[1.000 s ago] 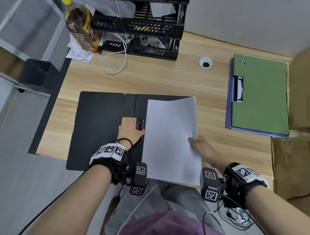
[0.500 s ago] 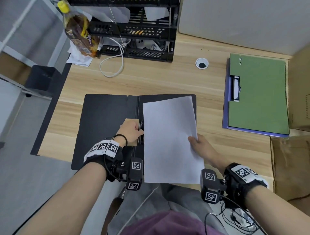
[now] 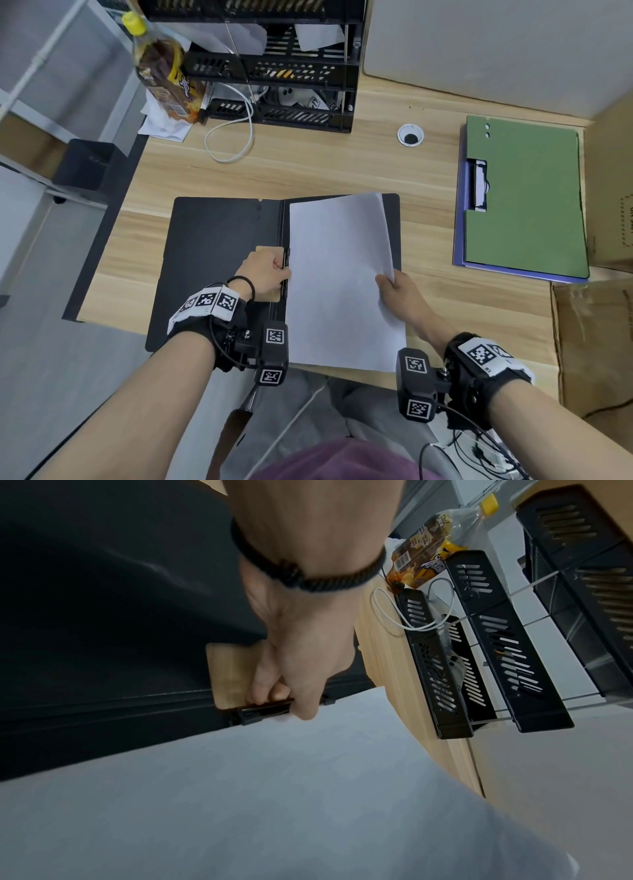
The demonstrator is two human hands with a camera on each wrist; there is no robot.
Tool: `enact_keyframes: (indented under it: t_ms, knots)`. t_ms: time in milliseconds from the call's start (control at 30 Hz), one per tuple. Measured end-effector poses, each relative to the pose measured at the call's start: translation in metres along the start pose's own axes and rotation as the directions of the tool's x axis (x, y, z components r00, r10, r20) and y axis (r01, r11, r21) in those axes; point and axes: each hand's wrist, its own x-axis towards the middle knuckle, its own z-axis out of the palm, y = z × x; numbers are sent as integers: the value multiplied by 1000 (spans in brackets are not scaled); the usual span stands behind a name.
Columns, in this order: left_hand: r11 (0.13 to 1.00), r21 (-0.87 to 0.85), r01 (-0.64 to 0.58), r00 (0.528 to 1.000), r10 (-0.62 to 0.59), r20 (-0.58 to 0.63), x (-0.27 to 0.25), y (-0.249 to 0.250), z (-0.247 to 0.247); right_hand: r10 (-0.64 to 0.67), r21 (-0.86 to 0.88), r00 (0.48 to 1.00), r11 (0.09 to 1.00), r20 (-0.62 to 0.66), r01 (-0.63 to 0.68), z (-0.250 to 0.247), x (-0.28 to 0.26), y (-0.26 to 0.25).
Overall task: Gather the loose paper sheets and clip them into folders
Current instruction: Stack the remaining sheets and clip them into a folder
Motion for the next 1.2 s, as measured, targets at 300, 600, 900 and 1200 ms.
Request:
enact_keyframes:
  t_ms: [300, 600, 900, 1200]
  knots:
    - [997, -74, 22, 1000, -22, -8, 0, 0, 1, -12, -13, 1000, 1000, 10, 12, 1, -2, -11]
    - [983, -169, 66, 997, -71, -24, 6, -6, 3, 40, 44, 999, 998, -14, -40, 6, 0, -11]
    - [994, -83, 73, 994, -79, -75, 3, 3, 5, 58, 50, 998, 997, -26, -57, 8, 6, -7]
    - [990, -111, 89, 992, -98, -79, 6, 2, 5, 75, 67, 996, 995, -58, -71, 13, 9, -6]
